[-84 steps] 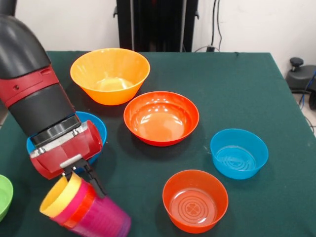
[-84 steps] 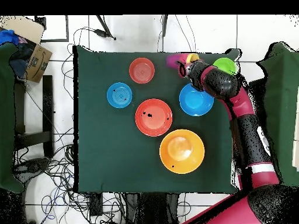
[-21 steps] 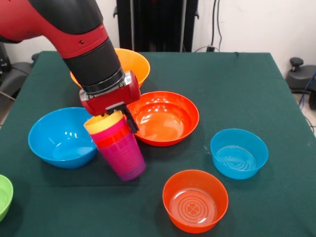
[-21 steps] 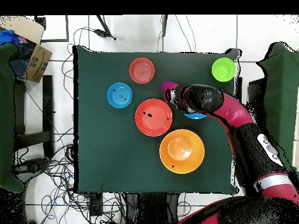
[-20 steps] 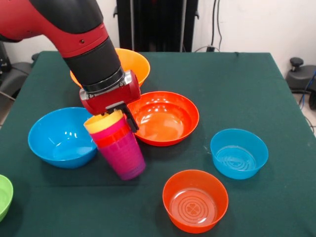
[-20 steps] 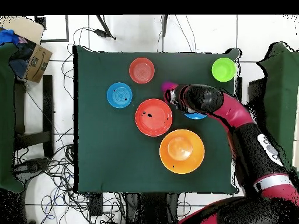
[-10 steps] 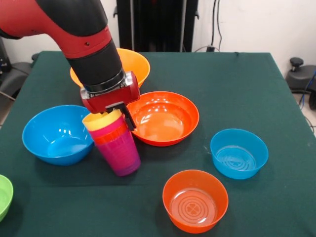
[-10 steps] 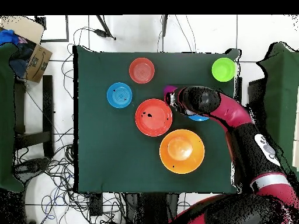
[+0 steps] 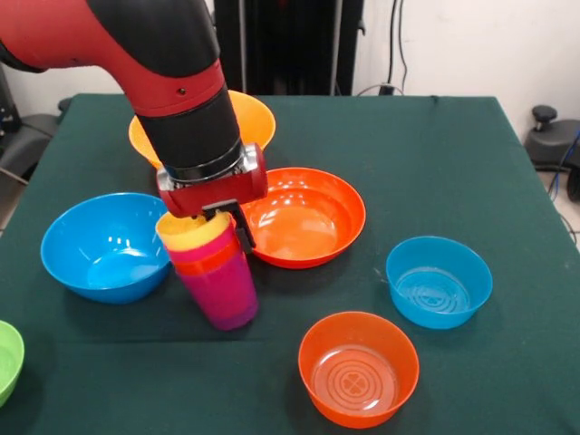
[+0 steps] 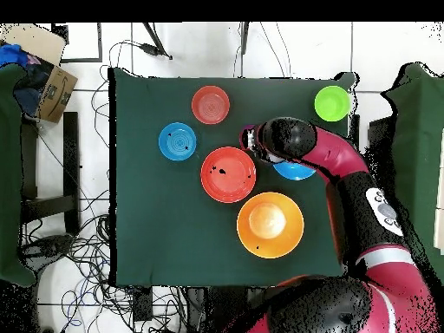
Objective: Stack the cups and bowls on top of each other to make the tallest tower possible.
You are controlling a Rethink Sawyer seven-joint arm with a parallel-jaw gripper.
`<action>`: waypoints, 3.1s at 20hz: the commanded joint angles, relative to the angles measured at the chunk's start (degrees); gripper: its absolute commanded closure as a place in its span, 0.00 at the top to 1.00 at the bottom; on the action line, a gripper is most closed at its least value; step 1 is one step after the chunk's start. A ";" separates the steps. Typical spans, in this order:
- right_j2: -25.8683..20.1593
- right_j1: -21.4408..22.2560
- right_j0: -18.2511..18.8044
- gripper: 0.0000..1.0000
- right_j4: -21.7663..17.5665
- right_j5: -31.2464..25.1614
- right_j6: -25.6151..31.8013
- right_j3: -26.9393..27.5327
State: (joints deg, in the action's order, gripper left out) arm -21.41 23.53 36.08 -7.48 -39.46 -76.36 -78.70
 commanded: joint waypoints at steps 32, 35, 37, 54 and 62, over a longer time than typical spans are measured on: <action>8.46 -8.82 -6.63 0.00 4.00 0.60 -15.56 4.69; 7.93 -8.54 -6.66 0.00 4.50 0.72 -15.40 4.24; 7.75 -8.38 -6.69 0.00 4.81 0.94 -15.55 3.87; 10.47 -6.62 -9.21 0.00 3.04 9.93 -18.70 0.32; 11.63 -6.71 -10.31 0.00 3.62 13.59 -19.45 -0.76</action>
State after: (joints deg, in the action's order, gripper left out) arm -11.63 21.83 27.23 -1.12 -31.70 -85.84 -73.20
